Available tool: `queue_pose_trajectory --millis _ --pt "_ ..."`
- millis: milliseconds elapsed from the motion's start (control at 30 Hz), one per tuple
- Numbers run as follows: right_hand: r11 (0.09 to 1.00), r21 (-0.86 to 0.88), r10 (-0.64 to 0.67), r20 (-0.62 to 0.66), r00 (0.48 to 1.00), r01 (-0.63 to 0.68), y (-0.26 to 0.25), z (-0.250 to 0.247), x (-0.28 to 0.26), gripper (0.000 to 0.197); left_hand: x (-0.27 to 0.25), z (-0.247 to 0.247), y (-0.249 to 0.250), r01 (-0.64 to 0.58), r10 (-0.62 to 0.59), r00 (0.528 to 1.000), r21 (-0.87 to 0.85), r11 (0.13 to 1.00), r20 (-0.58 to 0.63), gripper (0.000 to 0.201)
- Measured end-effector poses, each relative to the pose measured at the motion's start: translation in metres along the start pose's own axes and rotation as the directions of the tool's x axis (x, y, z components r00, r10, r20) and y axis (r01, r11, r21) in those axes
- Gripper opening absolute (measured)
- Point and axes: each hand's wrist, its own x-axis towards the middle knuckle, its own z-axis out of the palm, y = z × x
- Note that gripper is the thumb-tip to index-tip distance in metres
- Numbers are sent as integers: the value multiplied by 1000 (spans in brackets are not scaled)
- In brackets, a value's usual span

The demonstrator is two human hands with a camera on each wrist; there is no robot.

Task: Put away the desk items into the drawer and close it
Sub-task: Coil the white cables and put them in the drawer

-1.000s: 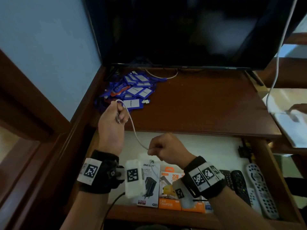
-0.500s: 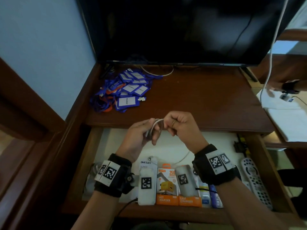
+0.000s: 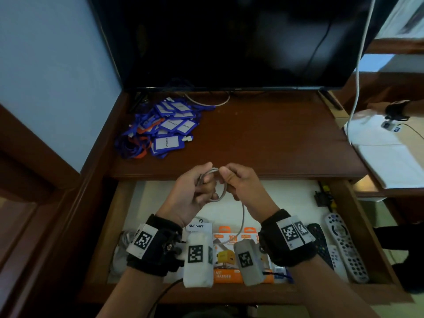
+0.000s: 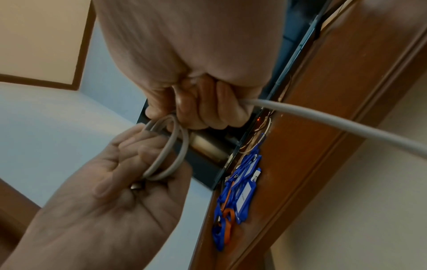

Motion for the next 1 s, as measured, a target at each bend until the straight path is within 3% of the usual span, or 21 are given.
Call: queue_pose_trajectory --millis 233,333,433,567,667,733,833,1000 --pt "994 107 -8 1 1000 8 4 7 1 25 -8 3 2 -91 94 995 82 992 -42 44" --pt "979 205 -17 15 1000 14 8 10 0 19 -10 -2 7 -119 116 992 -59 991 -51 43" --pt "975 222 -11 -68 998 25 20 11 0 24 -15 -9 21 -185 164 981 -262 947 -99 46" --pt "975 219 11 -164 986 25 33 7 1 25 -23 -24 45 -318 281 947 -329 889 -154 38" --pt "981 185 -24 -193 981 60 31 9 5 25 -26 -29 50 -395 335 912 -292 871 -235 32" --pt "994 71 -74 -172 982 88 26 14 8 23 -26 -29 50 -431 364 892 -260 864 -270 31" --pt "996 -44 -82 -27 996 80 18 26 7 19 -26 -27 52 -474 416 859 -156 866 -298 32" --pt "959 -241 -108 168 980 147 12 43 6 13 -26 -31 49 -481 521 805 200 853 -285 32"
